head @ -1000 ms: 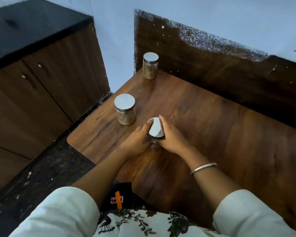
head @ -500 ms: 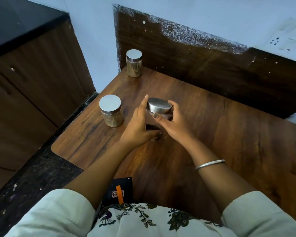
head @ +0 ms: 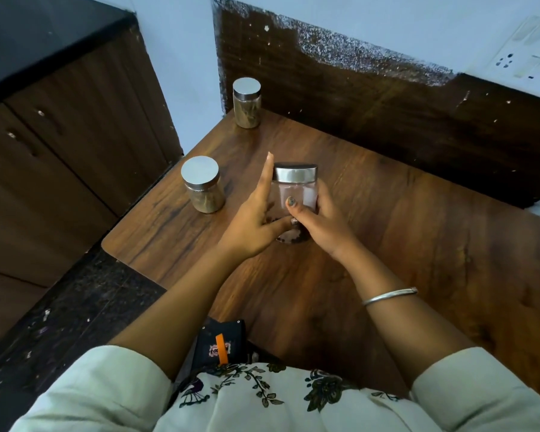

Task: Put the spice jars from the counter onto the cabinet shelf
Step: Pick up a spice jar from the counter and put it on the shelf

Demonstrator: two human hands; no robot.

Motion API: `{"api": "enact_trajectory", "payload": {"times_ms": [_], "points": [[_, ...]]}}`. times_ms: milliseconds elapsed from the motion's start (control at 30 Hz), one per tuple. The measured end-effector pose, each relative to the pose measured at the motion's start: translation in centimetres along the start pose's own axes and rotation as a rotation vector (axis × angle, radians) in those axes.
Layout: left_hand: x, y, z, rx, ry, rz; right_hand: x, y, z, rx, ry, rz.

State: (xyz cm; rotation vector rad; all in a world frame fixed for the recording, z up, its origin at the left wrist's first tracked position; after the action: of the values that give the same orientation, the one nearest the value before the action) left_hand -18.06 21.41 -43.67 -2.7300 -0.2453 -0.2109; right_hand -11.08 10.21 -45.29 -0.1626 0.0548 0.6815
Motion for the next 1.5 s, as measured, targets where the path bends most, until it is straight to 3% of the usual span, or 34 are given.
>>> {"api": "enact_trajectory", "payload": {"times_ms": [567, 867, 1267, 1500], "points": [[-3.1, 3.7, -4.1, -0.21, -0.087, -0.025, -5.3, -3.7, 0.1, 0.215, 0.03, 0.223], [-4.3, 4.9, -6.4, -0.159, -0.117, 0.002, -7.8, -5.7, 1.2, 0.069, -0.035, 0.139], [-4.9, 5.8, -7.2, -0.297, -0.111, 0.003, -9.6, -6.8, 2.3, 0.069, -0.009, 0.312], [-4.8, 5.9, -7.4, 0.016, -0.118, 0.105, -10.4, -7.4, 2.4, -0.061, -0.038, 0.19]]}}
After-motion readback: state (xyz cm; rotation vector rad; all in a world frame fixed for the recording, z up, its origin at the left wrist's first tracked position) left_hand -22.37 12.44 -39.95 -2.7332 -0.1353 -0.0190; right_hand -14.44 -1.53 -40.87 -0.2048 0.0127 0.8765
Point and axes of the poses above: each hand's wrist, its own x-axis towards the middle knuckle, its own y-axis out of the palm, z = x × y, the point moved 5 cm from there along x, towards the middle knuckle, and after that the axes turned 3 degrees about y, right-handed, at the moved point
